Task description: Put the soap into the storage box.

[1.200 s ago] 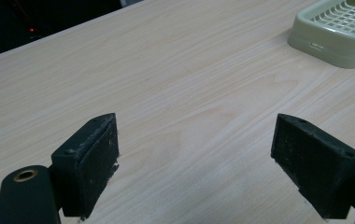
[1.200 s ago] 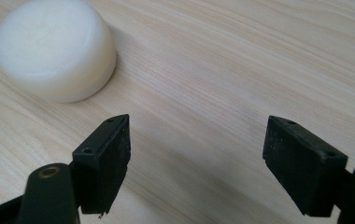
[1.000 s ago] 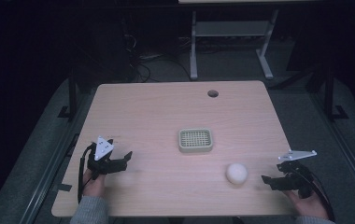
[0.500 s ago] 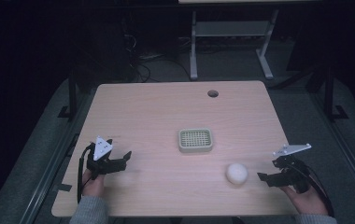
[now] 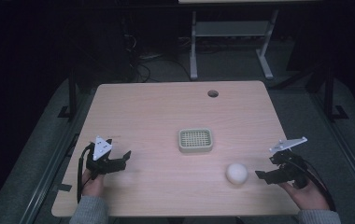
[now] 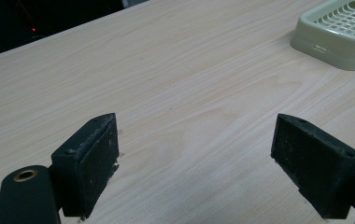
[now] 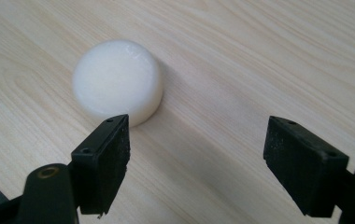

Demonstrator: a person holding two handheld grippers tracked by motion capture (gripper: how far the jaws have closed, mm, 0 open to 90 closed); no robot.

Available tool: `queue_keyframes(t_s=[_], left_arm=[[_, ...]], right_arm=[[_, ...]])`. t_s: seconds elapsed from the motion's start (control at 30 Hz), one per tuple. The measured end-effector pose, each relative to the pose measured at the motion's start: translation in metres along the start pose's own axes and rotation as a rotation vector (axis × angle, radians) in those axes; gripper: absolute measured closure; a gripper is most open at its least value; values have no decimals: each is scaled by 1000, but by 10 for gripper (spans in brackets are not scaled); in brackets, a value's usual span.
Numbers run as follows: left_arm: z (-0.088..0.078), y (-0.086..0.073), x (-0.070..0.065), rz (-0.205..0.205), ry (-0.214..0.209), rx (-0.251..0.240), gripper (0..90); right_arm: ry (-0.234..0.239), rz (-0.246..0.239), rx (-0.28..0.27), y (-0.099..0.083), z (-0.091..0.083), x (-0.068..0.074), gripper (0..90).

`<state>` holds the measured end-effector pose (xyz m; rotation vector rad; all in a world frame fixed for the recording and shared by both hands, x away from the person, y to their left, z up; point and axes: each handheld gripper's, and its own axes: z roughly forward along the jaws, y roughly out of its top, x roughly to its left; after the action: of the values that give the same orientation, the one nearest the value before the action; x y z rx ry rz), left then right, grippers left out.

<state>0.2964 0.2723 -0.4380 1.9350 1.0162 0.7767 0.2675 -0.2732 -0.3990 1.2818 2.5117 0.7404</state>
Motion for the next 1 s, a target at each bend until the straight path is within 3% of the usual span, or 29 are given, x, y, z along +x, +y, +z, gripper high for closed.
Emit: queue_keyframes(t_s=[1.0], left_arm=[[-1,0,2,-6,2,-3,148]], right_arm=[[82,-79,54,27,11,21,198]])
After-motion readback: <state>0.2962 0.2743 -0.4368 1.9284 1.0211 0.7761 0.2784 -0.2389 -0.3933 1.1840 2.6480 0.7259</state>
